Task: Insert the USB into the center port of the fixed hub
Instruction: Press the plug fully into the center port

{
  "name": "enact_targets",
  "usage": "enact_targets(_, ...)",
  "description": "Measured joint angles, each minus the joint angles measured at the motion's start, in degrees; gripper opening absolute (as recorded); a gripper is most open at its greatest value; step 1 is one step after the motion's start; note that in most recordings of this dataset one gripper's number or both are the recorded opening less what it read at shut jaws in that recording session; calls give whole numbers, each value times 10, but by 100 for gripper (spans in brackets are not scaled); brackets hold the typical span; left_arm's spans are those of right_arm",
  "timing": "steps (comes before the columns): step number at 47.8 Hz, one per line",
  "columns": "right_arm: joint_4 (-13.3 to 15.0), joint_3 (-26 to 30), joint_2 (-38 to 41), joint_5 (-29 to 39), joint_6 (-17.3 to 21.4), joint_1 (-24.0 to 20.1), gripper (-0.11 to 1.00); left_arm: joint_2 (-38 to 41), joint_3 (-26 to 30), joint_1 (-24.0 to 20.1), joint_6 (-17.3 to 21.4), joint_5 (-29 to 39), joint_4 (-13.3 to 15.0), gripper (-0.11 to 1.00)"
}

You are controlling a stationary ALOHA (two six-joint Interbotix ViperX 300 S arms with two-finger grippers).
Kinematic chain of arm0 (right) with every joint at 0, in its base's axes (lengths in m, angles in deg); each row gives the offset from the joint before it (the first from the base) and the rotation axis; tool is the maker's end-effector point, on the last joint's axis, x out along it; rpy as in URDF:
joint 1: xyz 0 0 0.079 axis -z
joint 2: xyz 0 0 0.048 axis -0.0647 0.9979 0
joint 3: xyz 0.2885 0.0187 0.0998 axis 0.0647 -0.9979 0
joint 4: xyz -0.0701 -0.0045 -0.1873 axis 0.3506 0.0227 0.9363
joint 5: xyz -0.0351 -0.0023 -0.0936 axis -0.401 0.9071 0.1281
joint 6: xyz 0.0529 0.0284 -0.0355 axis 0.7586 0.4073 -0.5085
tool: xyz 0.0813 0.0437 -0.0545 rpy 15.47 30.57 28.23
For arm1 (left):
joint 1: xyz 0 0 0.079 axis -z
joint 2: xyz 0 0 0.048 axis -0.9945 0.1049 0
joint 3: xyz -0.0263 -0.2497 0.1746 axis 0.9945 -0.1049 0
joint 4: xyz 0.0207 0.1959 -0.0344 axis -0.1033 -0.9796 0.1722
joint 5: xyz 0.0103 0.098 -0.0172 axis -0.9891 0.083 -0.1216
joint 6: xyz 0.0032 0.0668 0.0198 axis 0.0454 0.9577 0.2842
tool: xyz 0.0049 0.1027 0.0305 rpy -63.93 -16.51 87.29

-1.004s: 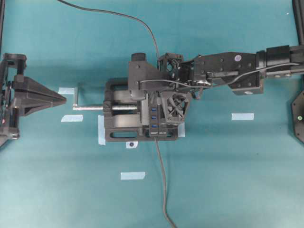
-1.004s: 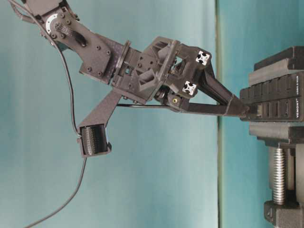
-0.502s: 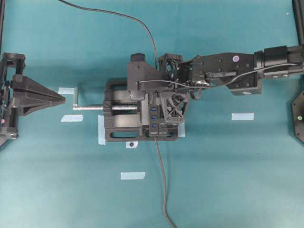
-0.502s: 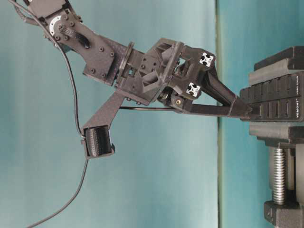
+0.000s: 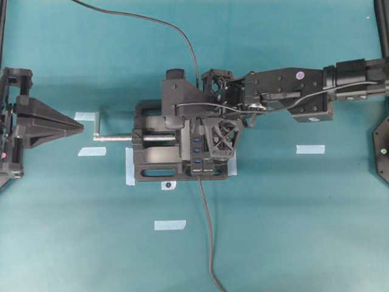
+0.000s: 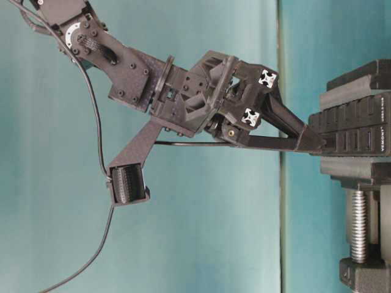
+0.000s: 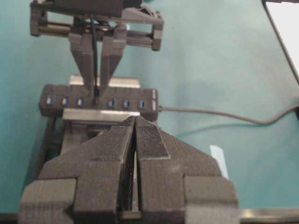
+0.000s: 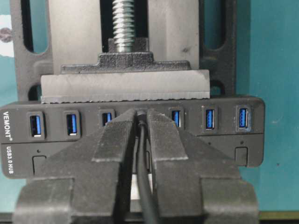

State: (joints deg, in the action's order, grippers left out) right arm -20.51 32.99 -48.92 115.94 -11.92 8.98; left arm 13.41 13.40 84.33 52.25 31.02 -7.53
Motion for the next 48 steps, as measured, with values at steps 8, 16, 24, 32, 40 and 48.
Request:
enact_targets(8,-1,0,1,0,0,0,7,0,0,0,0,-1,0,0)
enact_targets(16,0,1,1,0,0,-1,7,0,1,0,0,0,0,0)
enact_targets(24,-1,5,1,4,1,0,7,0,0,0,0,0,1,0)
enact_targets(32,-2,9,1,-4,0,0,8,0,0,0,0,0,1,0)
enact_targets(40,-4,8,0,-12,0,0,14,0,0,0,0,-1,0,0)
enact_targets(48,-3,9,-3,-16,1,2,36,0,0,0,0,0,1,0)
